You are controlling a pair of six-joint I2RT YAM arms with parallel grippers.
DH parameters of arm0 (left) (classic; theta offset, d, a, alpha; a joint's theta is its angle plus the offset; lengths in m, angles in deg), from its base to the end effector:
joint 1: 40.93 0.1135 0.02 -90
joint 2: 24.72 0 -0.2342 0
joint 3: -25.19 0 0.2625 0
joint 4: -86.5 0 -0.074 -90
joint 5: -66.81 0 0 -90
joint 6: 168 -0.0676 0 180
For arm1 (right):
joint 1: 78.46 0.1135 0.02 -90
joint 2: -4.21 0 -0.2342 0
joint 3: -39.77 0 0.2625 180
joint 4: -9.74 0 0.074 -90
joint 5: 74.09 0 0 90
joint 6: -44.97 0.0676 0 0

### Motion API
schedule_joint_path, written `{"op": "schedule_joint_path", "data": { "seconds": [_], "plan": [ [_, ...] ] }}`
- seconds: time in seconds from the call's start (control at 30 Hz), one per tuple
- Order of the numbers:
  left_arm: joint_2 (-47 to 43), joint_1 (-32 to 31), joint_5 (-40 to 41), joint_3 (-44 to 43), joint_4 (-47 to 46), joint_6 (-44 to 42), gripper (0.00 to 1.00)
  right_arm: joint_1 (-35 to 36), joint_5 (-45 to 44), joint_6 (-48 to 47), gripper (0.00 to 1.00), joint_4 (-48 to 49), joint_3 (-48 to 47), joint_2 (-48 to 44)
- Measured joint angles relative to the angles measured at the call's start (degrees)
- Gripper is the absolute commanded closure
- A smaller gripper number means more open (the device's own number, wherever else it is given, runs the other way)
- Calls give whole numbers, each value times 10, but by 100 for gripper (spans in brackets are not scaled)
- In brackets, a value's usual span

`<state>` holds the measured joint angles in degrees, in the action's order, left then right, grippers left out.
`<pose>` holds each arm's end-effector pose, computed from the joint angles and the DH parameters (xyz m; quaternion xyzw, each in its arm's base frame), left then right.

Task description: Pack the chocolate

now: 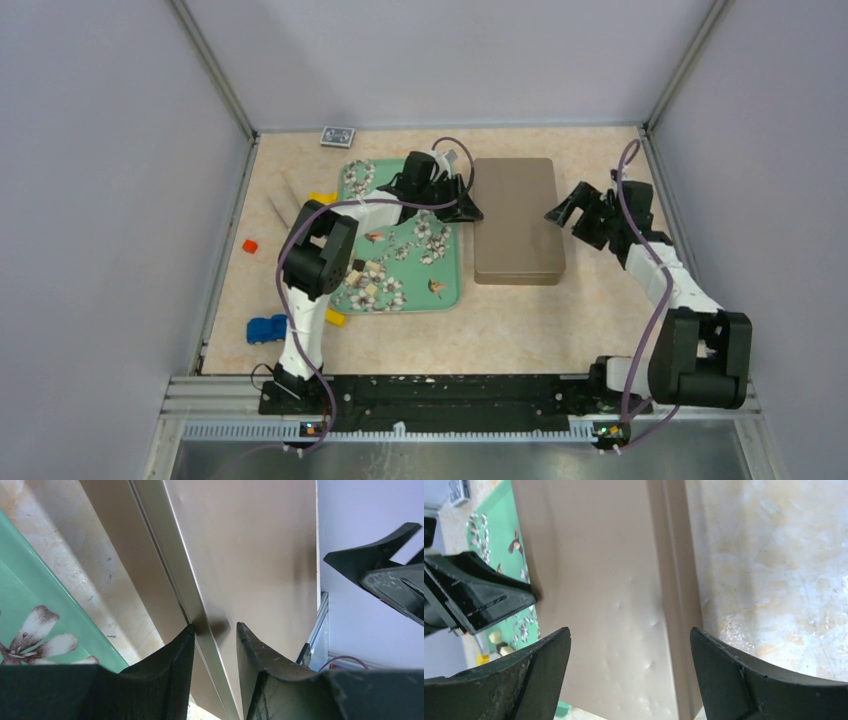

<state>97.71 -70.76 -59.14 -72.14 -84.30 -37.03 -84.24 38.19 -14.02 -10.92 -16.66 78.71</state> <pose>0.4050 -0.2780 0.1273 0.0619 0.8510 -0.4798 0.2041 0.3145 -0.0061 0.1723 0.1998 0.8658 0.2627 0.3762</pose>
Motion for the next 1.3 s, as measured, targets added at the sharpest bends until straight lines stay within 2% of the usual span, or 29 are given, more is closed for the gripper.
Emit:
{"op": "schedule_joint_path", "data": {
  "seconds": [0.3,0.63,0.87,1.0,1.1,1.3],
  "plan": [
    [16,-1,-6,-21,2,-4,58,95,-48,-59,15,-81,-56,-31],
    [20,-4,-6,-21,6,-5,58,104,-84,-59,18,-74,11,-33],
    [20,-5,-5,-21,6,-6,58,110,-113,-54,17,-82,-13,-22],
    [20,-5,-4,-21,6,-7,57,120,-120,-48,17,-102,-55,-26],
    [20,-5,-2,-21,7,-11,56,130,-122,-44,17,-100,-123,-6],
    [20,-6,4,-22,9,-22,54,143,-144,-45,17,-89,-289,126]
  ]
}}
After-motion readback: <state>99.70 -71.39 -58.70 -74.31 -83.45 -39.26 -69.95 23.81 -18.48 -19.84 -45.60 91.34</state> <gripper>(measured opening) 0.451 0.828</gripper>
